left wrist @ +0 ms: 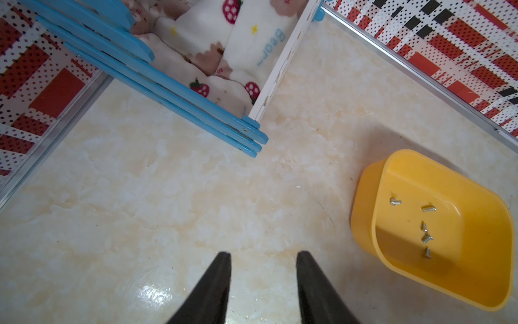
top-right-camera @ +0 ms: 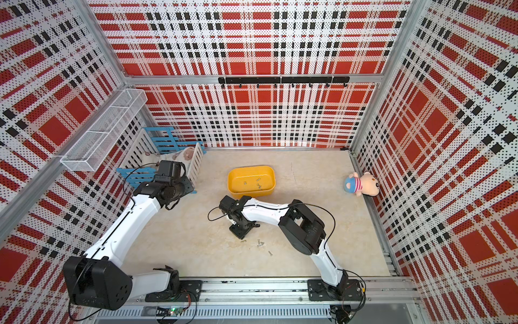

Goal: Put the screws on the desktop into the storage box
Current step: Pick up the screw from the center of the board.

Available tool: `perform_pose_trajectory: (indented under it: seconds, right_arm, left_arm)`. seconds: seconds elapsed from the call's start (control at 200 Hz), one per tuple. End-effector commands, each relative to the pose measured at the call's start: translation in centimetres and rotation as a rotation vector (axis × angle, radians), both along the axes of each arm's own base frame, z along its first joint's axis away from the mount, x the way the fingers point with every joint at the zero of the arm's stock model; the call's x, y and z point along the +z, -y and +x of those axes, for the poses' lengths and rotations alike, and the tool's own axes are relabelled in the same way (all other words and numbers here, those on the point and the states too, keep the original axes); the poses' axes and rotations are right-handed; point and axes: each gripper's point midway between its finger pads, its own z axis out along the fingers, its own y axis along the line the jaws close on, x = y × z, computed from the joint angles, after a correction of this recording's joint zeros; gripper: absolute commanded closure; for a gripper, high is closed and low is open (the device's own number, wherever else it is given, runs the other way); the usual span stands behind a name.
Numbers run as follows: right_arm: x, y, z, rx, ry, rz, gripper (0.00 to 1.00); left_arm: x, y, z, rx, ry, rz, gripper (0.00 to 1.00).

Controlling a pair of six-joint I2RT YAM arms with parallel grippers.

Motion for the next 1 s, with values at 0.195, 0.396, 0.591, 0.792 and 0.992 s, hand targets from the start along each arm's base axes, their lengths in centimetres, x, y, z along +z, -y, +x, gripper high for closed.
perform_pose_trajectory:
  seconds: [0.195, 0.396, 0.591, 0.792, 0.992]
  right_arm:
    - [-0.5, -0.5, 0.1, 0.002, 0.008, 0.004, 0.68]
    - [-0.6, -0.5, 0.0, 0.005, 0.002, 0.006, 0.76]
    - [-0.7, -0.5, 0.0, 0.001, 0.000, 0.002, 0.84]
    - [-0.4, -0.5, 0.1, -0.009, 0.009, 0.005, 0.90]
    - [0.9, -0.6, 0.8, -0.023, 0.046, 0.017, 0.96]
  left_arm:
    - [0.6, -0.3, 0.0, 0.006, 0.026, 0.000, 0.55]
    - [0.5, -0.4, 0.0, 0.005, 0.026, 0.002, 0.55]
    - [0.5, -0.3, 0.0, 0.003, 0.025, -0.001, 0.55]
    - [0.5, -0.3, 0.0, 0.001, 0.025, -0.001, 0.55]
    - [0.7, -0.2, 0.2, -0.003, 0.030, -0.006, 0.55]
